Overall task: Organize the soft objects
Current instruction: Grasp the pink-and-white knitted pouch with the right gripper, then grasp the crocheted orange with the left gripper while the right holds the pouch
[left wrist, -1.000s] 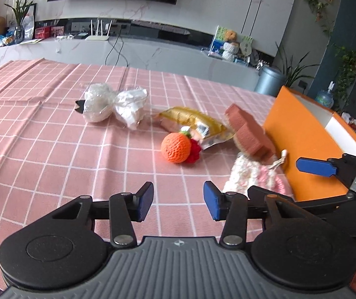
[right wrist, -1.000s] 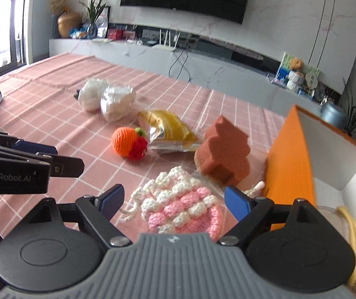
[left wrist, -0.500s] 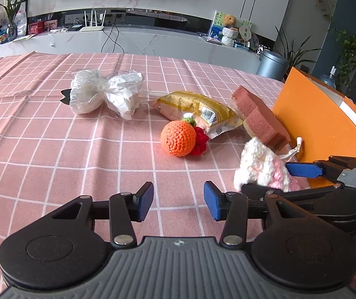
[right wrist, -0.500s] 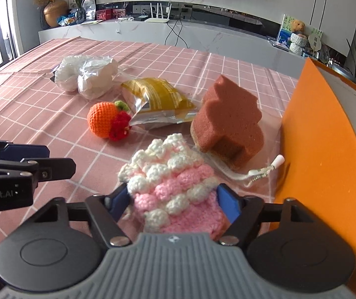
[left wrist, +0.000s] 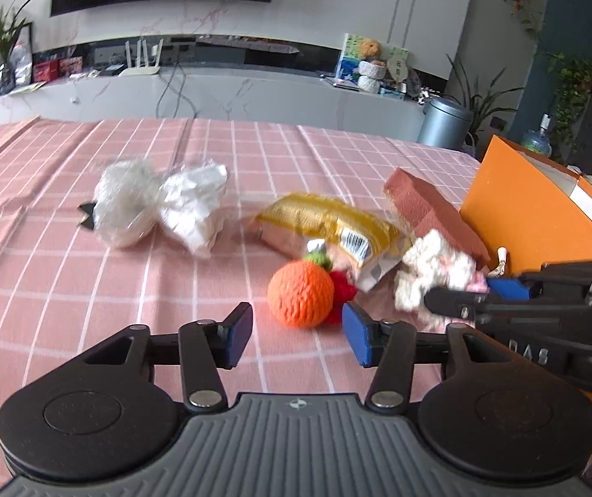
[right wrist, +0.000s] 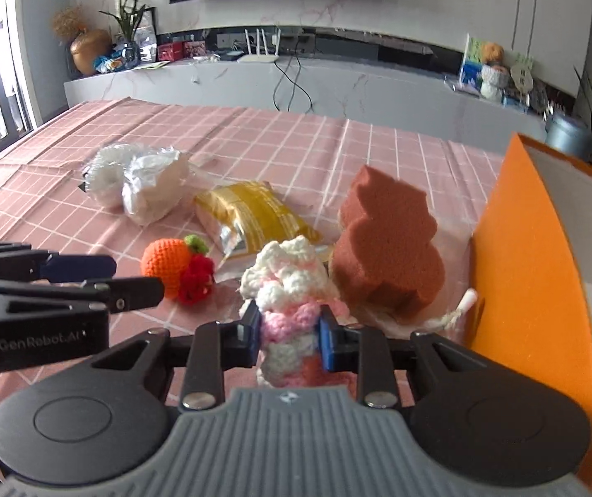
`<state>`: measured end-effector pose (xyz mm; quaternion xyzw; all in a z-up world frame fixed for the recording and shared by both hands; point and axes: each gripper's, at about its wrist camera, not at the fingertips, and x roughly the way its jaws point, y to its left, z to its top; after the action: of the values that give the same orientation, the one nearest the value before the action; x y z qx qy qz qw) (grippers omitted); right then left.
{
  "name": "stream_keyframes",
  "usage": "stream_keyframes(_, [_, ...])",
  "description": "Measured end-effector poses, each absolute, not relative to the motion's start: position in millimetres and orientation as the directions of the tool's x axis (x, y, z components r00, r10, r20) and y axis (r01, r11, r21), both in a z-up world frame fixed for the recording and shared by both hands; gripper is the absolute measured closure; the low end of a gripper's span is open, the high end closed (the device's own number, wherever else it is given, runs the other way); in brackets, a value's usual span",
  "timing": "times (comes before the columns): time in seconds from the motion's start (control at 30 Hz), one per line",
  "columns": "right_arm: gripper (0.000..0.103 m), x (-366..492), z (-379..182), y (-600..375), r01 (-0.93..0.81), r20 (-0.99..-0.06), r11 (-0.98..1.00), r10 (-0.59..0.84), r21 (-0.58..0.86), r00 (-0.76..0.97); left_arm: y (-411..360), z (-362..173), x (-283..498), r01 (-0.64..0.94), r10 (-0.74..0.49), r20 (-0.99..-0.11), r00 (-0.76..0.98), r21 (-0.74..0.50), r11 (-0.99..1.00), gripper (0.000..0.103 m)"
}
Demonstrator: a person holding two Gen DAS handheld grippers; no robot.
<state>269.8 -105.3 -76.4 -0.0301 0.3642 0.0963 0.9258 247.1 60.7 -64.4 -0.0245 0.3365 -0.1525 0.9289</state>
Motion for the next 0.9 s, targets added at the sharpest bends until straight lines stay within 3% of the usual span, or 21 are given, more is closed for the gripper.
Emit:
stream_keyframes(0.43, [0.071, 270.2, -87.5, -102.2, -0.222, -0.678, 0.975, 0.173, 0.015, 0.715, 47.1, -77.2, 270.7, 0.335, -0.313, -0.602, 0.735, -0.08, 0.939, 0.033])
stream_keyframes(0.5, [0.07, 269.2, -87.8, -102.0, -0.227, -0.677, 0.974, 0.173, 0.009, 0.716, 43.7, -79.1, 275.1, 0.337, -0.302, -0.614, 0.729, -0.063, 0.94, 0.037])
stream_keyframes(0.57, [0.07, 268.4, -88.0, -102.5, -0.229, -0.676, 0.973, 0.175, 0.01, 0.716, 41.9, -80.7, 276.7, 0.347, -0.31, -0.622, 0.719, -0.065, 0.936, 0.046])
stream_keyframes(0.77, [0.069, 267.7, -87.8, -102.4, -0.229, -0.677, 0.973, 0.171, 0.003, 0.716, 41.3, -79.1, 264.6, 0.328, -0.288, -0.62, 0.73, -0.052, 0.943, 0.05])
stream_keyframes(0.9, [0.074, 262.0, -84.4, -100.8, -0.221, -0.676, 0.975, 0.165, 0.003, 0.719, 46.9, -76.5, 250.8, 0.292, -0.269, -0.632, 0.727, -0.071, 0.954, 0.05])
